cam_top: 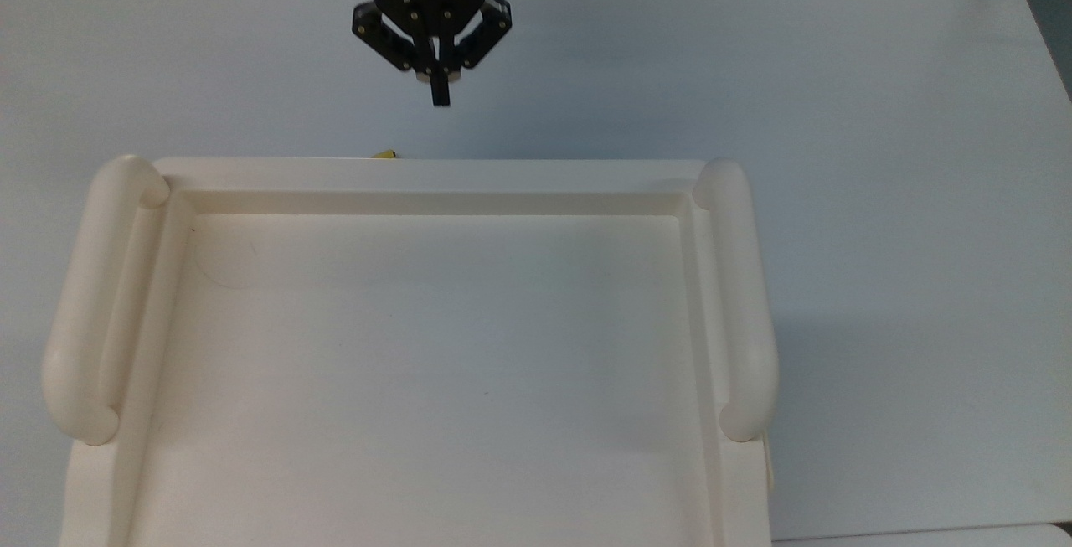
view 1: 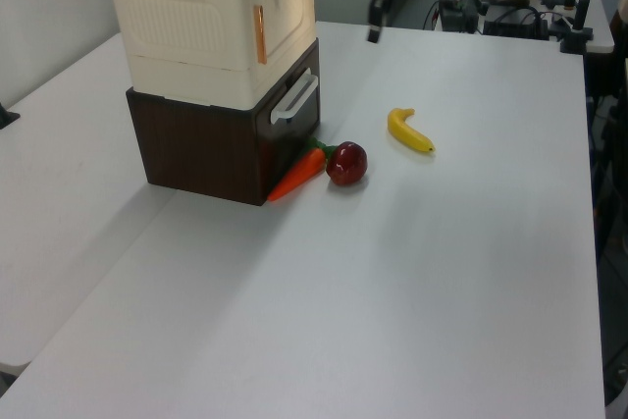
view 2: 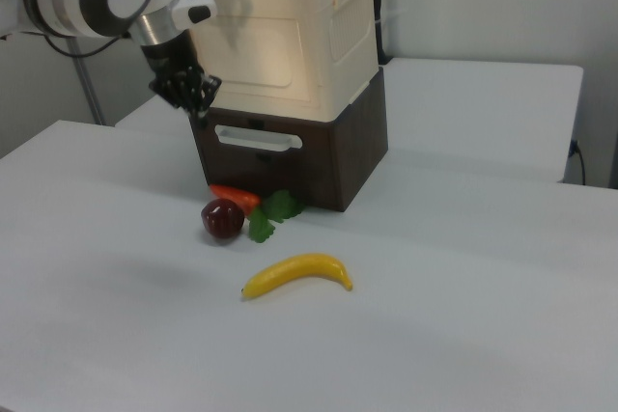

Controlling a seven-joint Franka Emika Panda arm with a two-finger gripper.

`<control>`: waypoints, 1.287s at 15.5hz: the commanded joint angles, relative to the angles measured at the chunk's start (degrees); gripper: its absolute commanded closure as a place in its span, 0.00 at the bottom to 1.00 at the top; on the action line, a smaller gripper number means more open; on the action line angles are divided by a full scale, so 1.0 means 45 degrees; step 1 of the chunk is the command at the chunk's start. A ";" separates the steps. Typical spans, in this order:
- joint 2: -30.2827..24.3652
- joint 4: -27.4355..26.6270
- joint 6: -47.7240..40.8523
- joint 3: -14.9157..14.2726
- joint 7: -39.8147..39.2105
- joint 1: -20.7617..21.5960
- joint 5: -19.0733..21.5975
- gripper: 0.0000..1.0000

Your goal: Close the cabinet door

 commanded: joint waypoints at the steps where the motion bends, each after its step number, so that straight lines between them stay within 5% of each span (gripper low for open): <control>1: -0.1545 -0.1744 -0.1495 -0.0061 0.0192 0.0123 -0.0557 1.00; 6: -0.2350 -0.2646 -0.2532 -0.0100 0.0231 0.0123 -0.0557 1.00; 7: -0.2369 -0.2627 -0.2553 -0.0119 0.0231 0.0026 -0.0557 0.91; 9: -0.2428 -0.2627 -0.2708 -0.0119 0.0580 0.0064 -0.0557 0.57; 11: -0.2409 -0.2646 -0.2807 -0.0119 0.1108 0.0123 -0.0596 0.38; 13: -0.2428 -0.2607 -0.2807 -0.0139 0.1129 0.0065 -0.0693 0.01; 20: -0.2448 -0.2256 -0.2807 -0.0158 0.1149 -0.0072 -0.0714 0.00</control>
